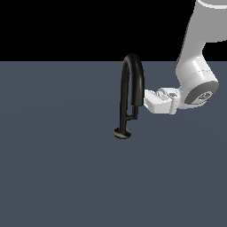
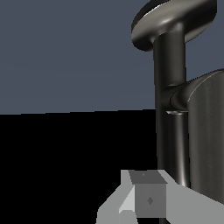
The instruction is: Turn on the faucet by rotating a designated handle.
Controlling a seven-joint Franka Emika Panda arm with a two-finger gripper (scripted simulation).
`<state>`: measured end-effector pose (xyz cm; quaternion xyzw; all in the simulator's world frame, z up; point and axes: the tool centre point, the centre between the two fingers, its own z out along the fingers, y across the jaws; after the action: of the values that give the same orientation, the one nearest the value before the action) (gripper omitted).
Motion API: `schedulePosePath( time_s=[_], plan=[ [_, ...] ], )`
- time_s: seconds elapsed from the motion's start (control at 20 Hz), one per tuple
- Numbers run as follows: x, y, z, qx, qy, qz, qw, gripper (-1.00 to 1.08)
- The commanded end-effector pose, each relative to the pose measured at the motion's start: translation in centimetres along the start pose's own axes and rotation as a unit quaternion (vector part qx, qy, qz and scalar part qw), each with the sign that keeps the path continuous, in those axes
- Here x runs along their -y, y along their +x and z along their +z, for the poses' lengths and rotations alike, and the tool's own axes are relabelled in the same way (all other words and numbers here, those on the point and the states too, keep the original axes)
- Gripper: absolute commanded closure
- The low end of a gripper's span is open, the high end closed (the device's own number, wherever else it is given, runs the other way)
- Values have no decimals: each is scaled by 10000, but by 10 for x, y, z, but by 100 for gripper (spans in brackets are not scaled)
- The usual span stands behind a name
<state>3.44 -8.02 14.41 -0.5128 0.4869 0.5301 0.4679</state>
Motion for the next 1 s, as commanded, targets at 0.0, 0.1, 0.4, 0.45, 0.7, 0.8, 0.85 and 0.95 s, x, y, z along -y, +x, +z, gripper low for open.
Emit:
schedulePosePath(
  time_s=[0.0, 0.1, 0.4, 0.45, 0.7, 0.8, 0.85, 0.95],
  plan=[
    [-6, -2, 0, -1, 1, -2, 10000, 108],
    [-10, -4, 0, -1, 1, -2, 10000, 108],
    [-26, -9, 0, -1, 1, -2, 10000, 108],
    [-28, -9, 0, -1, 1, -2, 10000, 108],
    [-42, -14, 0, -1, 1, -2, 10000, 108],
    [-44, -15, 0, -1, 1, -2, 10000, 108],
    [-39, -14, 0, -21, 20, -31, 10000, 108],
    [-46, -12, 0, -18, 18, -28, 10000, 108]
  ],
)
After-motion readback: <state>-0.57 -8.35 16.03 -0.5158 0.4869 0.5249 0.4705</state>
